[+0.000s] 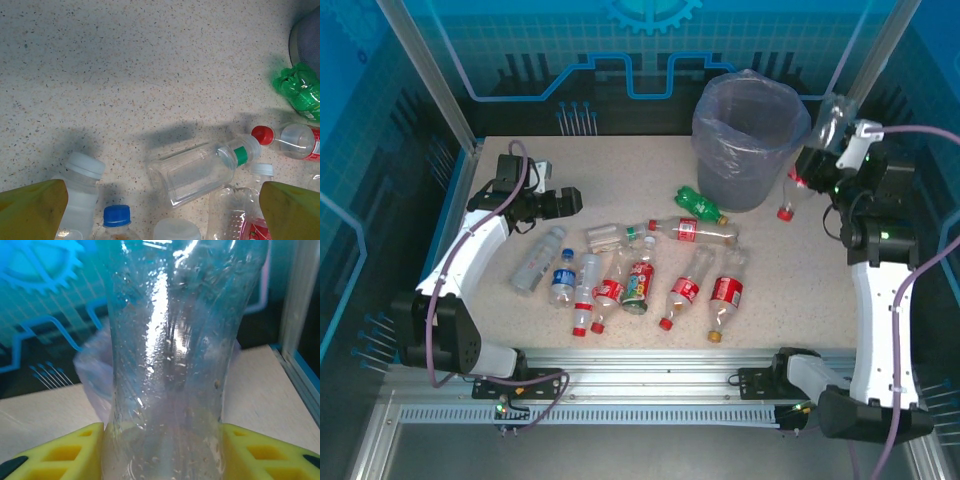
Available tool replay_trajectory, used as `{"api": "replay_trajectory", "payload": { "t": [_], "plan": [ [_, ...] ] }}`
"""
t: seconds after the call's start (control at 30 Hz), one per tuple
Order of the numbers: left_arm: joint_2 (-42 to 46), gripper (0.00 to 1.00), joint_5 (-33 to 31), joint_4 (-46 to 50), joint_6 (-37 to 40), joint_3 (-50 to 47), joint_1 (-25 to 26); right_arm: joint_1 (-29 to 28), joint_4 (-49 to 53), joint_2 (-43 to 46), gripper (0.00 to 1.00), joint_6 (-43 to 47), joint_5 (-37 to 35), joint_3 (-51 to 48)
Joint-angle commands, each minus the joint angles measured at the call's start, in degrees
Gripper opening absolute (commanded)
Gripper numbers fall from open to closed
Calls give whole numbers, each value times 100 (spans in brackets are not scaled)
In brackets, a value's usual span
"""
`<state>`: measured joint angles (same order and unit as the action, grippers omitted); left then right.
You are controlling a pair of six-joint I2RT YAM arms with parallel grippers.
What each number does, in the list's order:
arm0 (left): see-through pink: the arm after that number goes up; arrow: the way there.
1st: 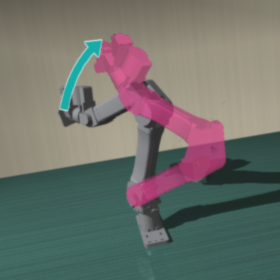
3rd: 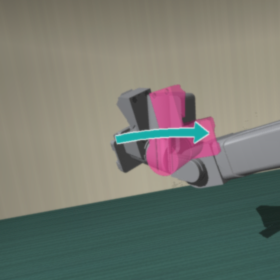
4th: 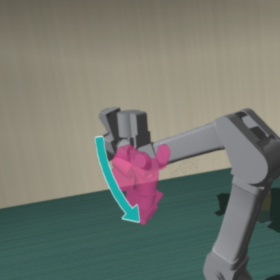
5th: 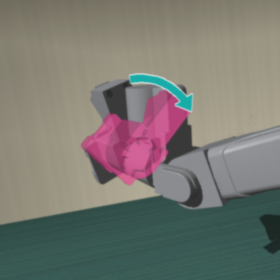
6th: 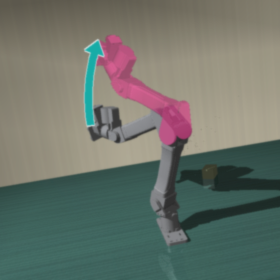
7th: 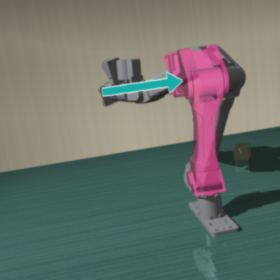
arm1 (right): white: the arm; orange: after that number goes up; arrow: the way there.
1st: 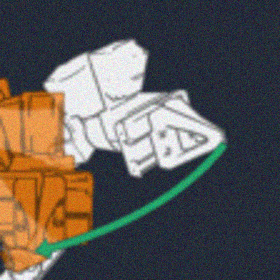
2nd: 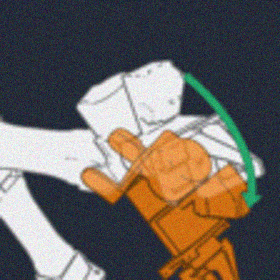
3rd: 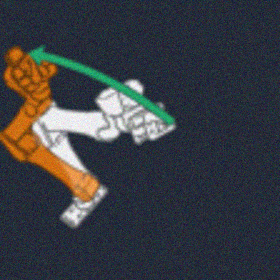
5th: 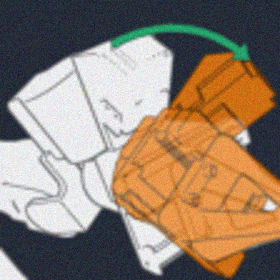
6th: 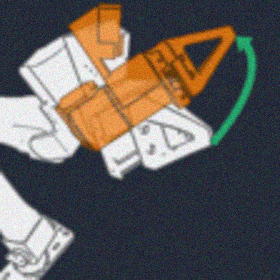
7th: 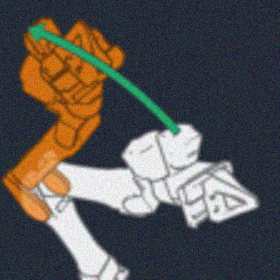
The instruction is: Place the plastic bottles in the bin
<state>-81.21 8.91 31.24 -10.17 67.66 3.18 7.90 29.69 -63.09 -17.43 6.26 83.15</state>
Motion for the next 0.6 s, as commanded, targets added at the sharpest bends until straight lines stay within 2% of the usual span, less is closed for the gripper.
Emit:
{"api": "replay_trajectory", "payload": {
  "t": [0.0, 0.23, 0.4, 0.57],
  "plan": [
    [0, 99, 129, 39, 105, -92, 25, -251, -1537, -406, 52, -90, 499, 309],
    [70, 99, 225, -17, 19, -112, 23, -822, -3633, -1237, 46, 728, -229, 372],
    [87, 99, 243, 1, 42, -131, 25, -1177, -2807, -2404, 45, 1551, -752, 1577],
    [155, 99, 221, -4, 68, -162, 31, -1223, -1044, -3754, 45, 1763, -1081, 3230]
  ]
}}
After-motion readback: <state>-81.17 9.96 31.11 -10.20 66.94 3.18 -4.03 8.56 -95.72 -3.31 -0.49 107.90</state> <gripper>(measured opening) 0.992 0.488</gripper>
